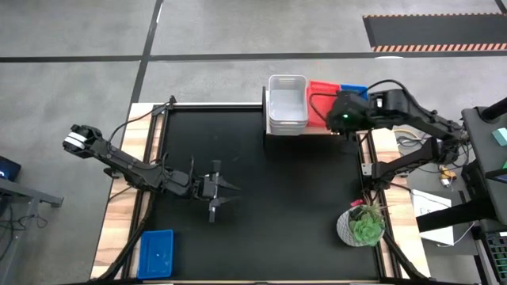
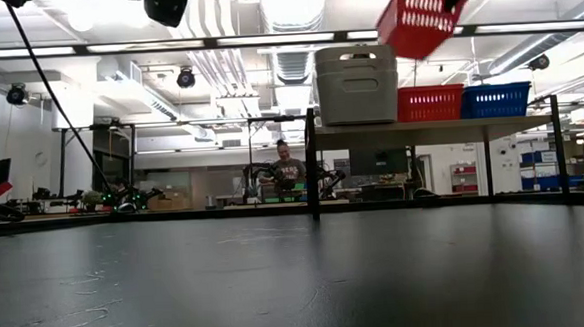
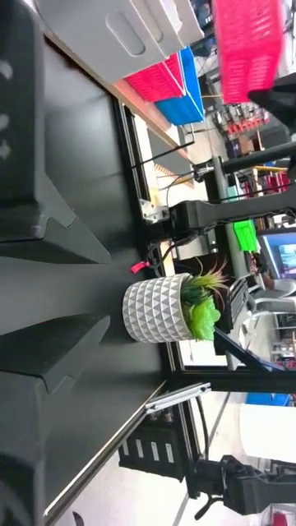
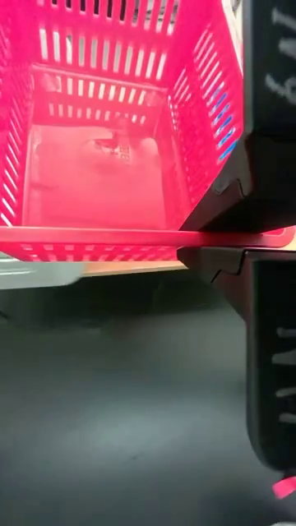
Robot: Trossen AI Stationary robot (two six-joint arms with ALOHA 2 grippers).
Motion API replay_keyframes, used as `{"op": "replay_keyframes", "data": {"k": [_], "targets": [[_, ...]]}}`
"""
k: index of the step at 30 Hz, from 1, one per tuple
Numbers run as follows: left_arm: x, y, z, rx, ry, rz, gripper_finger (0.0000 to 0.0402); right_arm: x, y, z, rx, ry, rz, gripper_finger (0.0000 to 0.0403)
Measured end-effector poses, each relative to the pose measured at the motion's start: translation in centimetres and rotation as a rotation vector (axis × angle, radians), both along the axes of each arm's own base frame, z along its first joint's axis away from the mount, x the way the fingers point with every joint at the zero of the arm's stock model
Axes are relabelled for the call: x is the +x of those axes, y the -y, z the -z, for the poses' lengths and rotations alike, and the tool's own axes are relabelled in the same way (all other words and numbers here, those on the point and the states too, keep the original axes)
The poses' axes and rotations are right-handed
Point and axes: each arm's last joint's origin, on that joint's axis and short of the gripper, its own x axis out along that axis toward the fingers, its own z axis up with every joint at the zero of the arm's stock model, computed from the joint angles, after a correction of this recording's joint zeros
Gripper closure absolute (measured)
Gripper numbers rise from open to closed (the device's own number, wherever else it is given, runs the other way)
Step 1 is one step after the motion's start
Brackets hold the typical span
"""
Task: Stack baskets on shelf by color
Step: Stack the red bin on top of the red bins on the shelf
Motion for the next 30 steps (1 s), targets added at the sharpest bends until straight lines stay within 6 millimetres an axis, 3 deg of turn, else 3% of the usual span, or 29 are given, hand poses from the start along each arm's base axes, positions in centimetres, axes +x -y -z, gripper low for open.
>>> {"op": "replay_keyframes", "data": {"k": [12, 30], "targets": [[-0.3, -0.3, -0.5, 0.041, 0.022, -0.057, 0.0309, 0.1, 3.2, 2.7, 0.017, -0.13, 0.113, 0.0394], [-0.4, -0.5, -0.9, 0.086, 0.038, -0.08, 0.0309, 2.0, 8.3, 5.4, 0.082, -0.258, 0.095, 0.0394]]}}
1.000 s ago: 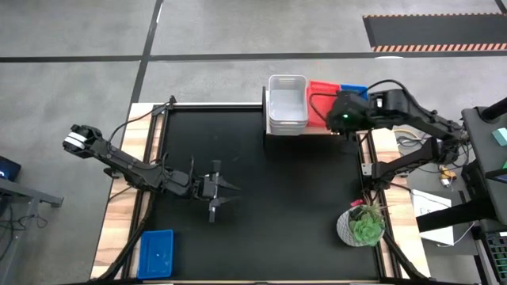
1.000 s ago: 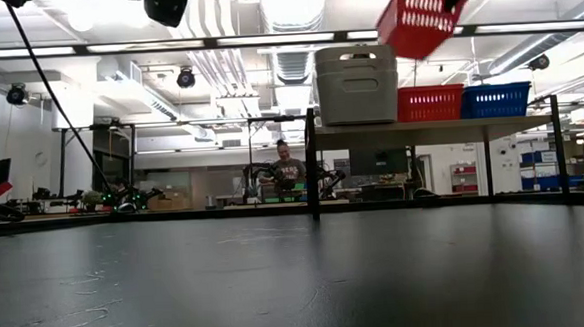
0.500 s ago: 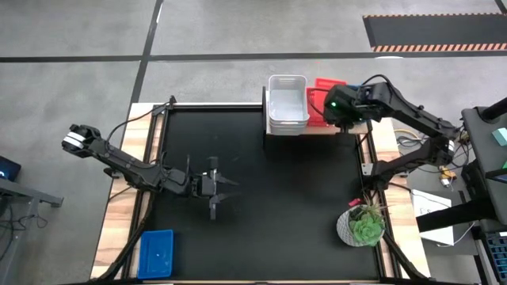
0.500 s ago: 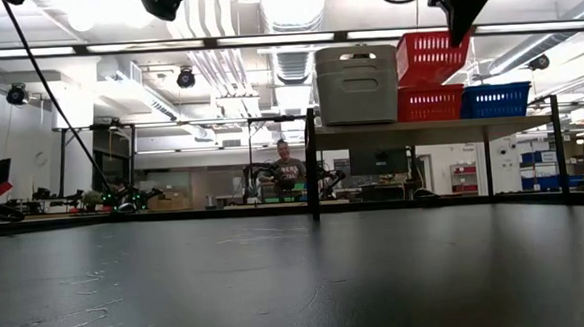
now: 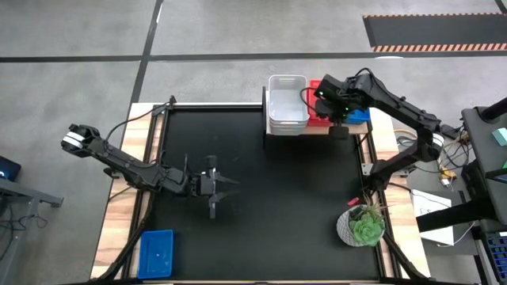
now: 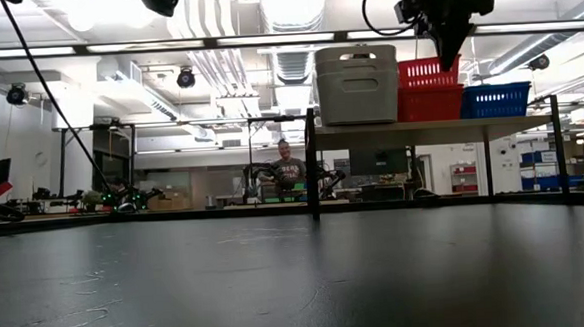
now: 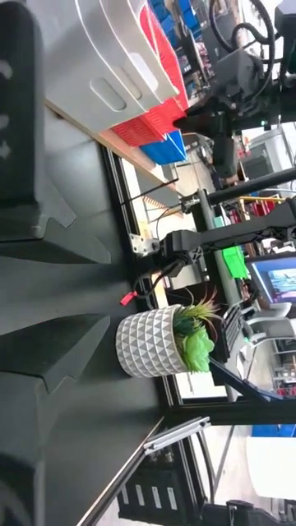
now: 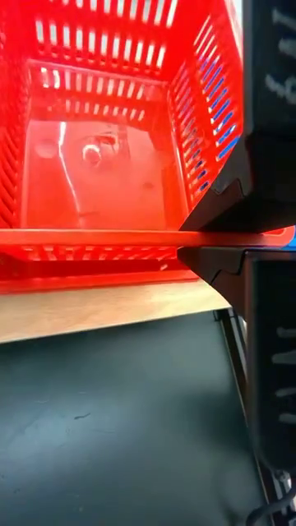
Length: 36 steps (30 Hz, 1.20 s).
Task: Stack baskets on shelf by color
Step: Stack the red bin on top of the red bins on the shelf, then stack the blue bin on top of the blue bins on the shelf
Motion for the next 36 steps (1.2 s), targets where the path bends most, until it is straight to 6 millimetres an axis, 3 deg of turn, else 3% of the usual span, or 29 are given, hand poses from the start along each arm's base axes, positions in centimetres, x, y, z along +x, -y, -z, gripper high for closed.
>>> {"op": "replay_keyframes", "data": {"k": [16, 24, 30, 36], "targets": [[0.0, 0.0, -0.1, -0.004, 0.009, 0.0, 0.0309, 0.4, 0.4, 0.5, 0.011, -0.027, -0.023, 0.0391], [0.0, 0.0, 0.0, -0.028, 0.008, 0.0, 0.0309, 0.4, 0.4, 0.4, 0.005, -0.024, -0.009, 0.0335], [0.0, 0.2, 0.0, -0.085, 0.006, 0.003, 0.0309, 0.1, 0.3, -1.2, -0.016, 0.032, 0.058, 0.0299], [-0.1, 0.4, 0.1, -0.168, 0.004, 0.009, 0.0309, -0.4, -0.3, -3.1, 0.017, 0.158, 0.137, 0.0304]]}}
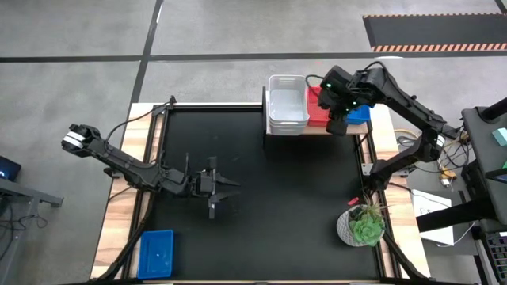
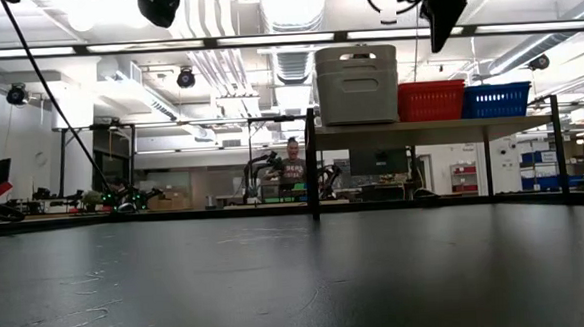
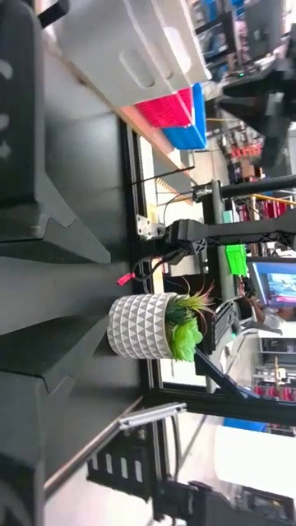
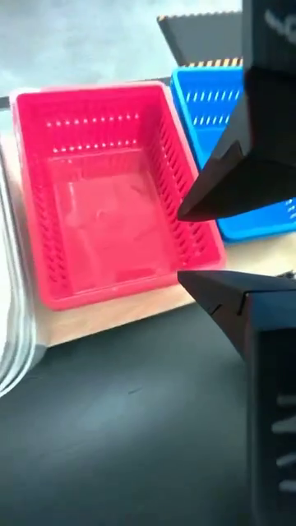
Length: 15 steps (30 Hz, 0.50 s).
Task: Stack baskets on shelf by color
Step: Stack the blue bin on top of the blue bins on the shelf
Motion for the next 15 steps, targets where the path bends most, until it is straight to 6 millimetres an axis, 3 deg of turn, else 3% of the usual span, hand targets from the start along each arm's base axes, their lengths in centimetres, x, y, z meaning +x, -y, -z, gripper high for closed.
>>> {"op": "replay_keyframes", "data": {"k": [7, 11, 15], "targets": [[-0.2, 0.5, 0.0, -0.09, 0.002, 0.017, 0.0309, -0.8, -1.6, -0.6, 0.062, 0.166, 0.012, 0.0354], [-0.4, 1.1, 0.0, -0.21, 0.0, 0.037, 0.0309, -0.6, -4.1, -0.4, 0.011, 0.34, -0.084, 0.0388], [0.1, 2.0, 1.0, -0.307, -0.038, 0.025, 0.0309, 0.1, -7.2, 0.9, -0.045, 0.532, -0.248, 0.0394]]}}
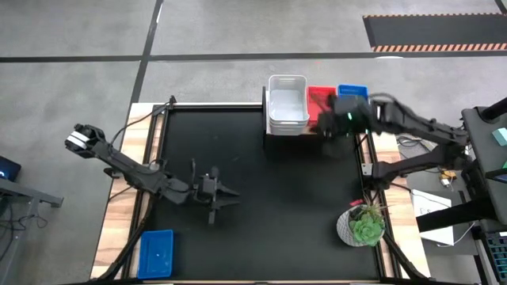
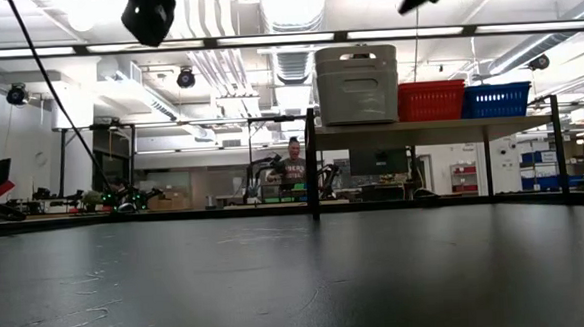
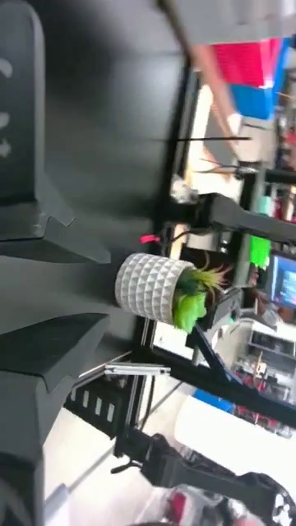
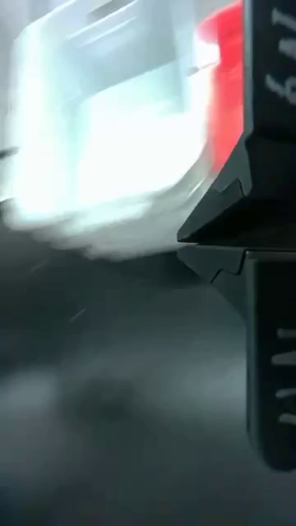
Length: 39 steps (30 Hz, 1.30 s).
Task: Stack baskets on shelf by color
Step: Stack the blue bin on top of the blue bins on the shelf
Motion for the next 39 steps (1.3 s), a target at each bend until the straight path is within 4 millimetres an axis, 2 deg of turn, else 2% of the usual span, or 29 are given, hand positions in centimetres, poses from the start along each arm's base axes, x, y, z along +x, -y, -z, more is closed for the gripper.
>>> {"op": "replay_keyframes", "data": {"k": [3, 6, 8, 10, 12, 15, 18, 23, 29, 35, 39], "targets": [[0.8, 0.5, 0.3, -0.09, -0.053, -0.019, 0.0309, 0.3, -2.2, 1.5, -0.077, 0.097, -0.091, 0.0394], [1.5, 0.8, 0.3, -0.202, -0.179, -0.061, 0.0309, 0.5, -4.0, 3.0, -0.18, 0.145, -0.104, 0.0394], [1.6, 0.9, 0.6, -0.306, -0.328, -0.121, 0.0309, 0.6, -4.9, 4.0, -0.224, 0.152, -0.106, 0.0394], [1.4, 1.3, 0.9, -0.481, -0.519, -0.175, 0.0309, 0.6, -5.8, 4.9, -0.246, 0.15, -0.118, 0.0394], [0.5, 2.4, 1.1, -0.641, -0.787, -0.22, 0.0309, 0.6, -6.4, 5.7, -0.263, 0.132, -0.128, 0.0394], [-1.9, 5.0, 0.8, -0.745, -1.157, -0.363, 0.0309, 0.6, -6.8, 6.6, -0.288, 0.103, -0.128, 0.0394], [-3.9, 6.8, 0.0, -0.812, -1.359, -0.549, 0.0309, 0.6, -6.9, 7.1, -0.277, 0.098, -0.12, 0.0394], [-6.0, 9.0, 0.2, -0.905, -1.431, -0.646, 0.0308, 0.6, -6.9, 8.1, -0.249, 0.082, -0.098, 0.0394], [-8.0, 10.0, 1.4, -0.954, -1.437, -0.758, 0.0278, 0.6, -7.0, 8.9, -0.246, 0.062, -0.099, 0.0394], [-8.2, 10.1, 3.6, -0.997, -1.433, -0.762, 0.0216, 0.6, -7.0, 8.8, -0.271, 0.06, -0.122, 0.0394], [-8.3, 10.0, 5.5, -1.026, -1.428, -0.74, 0.0196, 0.6, -7.0, 8.6, -0.279, 0.064, -0.129, 0.0394]]}}
